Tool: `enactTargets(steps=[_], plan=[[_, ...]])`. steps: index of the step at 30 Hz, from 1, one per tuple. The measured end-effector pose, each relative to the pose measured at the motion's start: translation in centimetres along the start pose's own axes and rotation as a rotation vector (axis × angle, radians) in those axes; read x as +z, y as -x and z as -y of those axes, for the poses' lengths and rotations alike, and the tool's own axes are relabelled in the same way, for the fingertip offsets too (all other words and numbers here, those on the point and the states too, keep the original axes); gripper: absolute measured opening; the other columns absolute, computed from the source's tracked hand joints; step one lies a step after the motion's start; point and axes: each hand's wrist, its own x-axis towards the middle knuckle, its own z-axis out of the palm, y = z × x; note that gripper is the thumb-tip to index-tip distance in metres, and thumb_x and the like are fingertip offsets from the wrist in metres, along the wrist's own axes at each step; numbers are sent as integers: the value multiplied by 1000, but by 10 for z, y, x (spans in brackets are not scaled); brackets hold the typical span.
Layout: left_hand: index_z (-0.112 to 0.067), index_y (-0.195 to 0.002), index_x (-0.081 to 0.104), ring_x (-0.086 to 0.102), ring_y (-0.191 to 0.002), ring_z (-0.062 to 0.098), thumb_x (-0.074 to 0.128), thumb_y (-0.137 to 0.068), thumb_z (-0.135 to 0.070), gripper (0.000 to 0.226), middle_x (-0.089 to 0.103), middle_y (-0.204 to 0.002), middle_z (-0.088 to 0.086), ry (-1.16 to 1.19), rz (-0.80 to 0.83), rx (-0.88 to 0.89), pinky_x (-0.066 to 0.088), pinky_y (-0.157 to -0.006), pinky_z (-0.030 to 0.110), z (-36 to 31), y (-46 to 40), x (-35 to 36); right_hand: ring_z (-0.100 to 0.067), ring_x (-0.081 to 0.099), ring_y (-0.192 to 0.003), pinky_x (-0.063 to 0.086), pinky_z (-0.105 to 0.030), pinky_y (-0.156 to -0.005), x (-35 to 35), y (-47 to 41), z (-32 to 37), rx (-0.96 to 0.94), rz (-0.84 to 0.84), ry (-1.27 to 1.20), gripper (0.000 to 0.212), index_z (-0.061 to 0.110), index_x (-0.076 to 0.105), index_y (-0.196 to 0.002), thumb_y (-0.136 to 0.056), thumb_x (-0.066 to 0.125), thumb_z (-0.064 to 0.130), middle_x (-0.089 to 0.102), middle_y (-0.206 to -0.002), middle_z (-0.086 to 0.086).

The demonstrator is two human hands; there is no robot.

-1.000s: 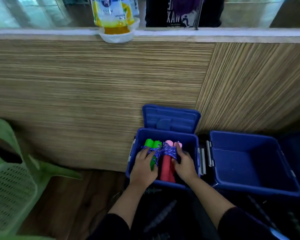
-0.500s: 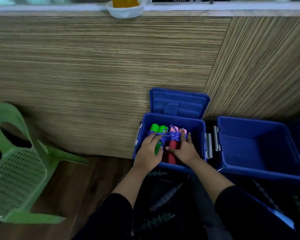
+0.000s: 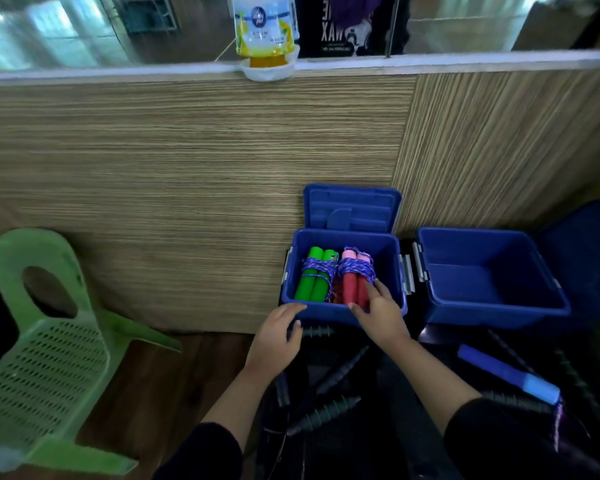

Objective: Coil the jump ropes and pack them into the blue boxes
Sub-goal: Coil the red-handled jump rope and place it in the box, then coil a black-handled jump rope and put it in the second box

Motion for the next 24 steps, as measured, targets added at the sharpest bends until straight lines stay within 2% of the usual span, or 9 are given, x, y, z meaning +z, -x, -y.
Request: enactTargets(steps=[3,5,8,10,12,14,20,24], plan=[[-11,-124,62,54,-117,11,52,-91,-7,35,60,-125,1,-17,56,-42,25,-101,2,7,20,-3,-35,25,-140,14,-39,-117,10,21,0,-32,-47,33,66,7,33,-144,-89,60,31,19,-155,-16],[-11,-127,59,54,-118,13,52,-92,-6,36,59,-126,0,-10,101,-77,30,-101,9,12,33,-4,-34,18,-143,11,-39,-118,18,37,1,-31,-64,10,65,8,32,-145,-91,59,31,12,-157,-14],[-15,-131,56,53,-121,16,52,-94,-10,38,57,-129,-1,-35,164,-121,38,-103,22,19,48,1,-32,15,-144,20,-41,-117,34,61,1,-35,-111,-7,68,11,27,-147,-90,59,31,2,-159,-10],[-18,-135,52,48,-126,16,51,-94,-14,41,53,-134,-2,-84,210,-158,37,-105,24,23,51,5,-29,16,-144,25,-38,-116,46,77,1,-5,-129,-38,69,11,24,-148,-91,59,30,-3,-159,-8],[-19,-138,49,44,-128,16,49,-95,-15,43,50,-138,-3,-138,242,-173,36,-106,25,28,47,8,-27,13,-145,23,-31,-114,61,91,1,51,-101,-77,69,12,24,-148,-91,59,29,-4,-158,-10],[-19,-139,46,44,-128,19,48,-94,-15,45,48,-140,-1,-204,280,-141,37,-106,30,32,38,12,-28,12,-145,21,-29,-114,76,104,0,101,-69,-83,70,12,24,-148,-91,59,31,-2,-157,-14],[-27,-143,40,38,-133,18,49,-90,-13,56,41,-146,-2,-326,392,-59,36,-108,36,41,5,34,-29,10,-144,33,-35,-111,104,124,2,283,55,-8,76,20,15,-149,-90,52,49,1,-157,-12],[-34,-146,33,31,-138,14,50,-91,-14,61,36,-149,-6,-427,457,-25,33,-110,39,52,-11,51,-30,22,-138,41,-36,-103,115,131,3,414,54,80,76,23,20,-147,-87,49,59,11,-155,-7]])
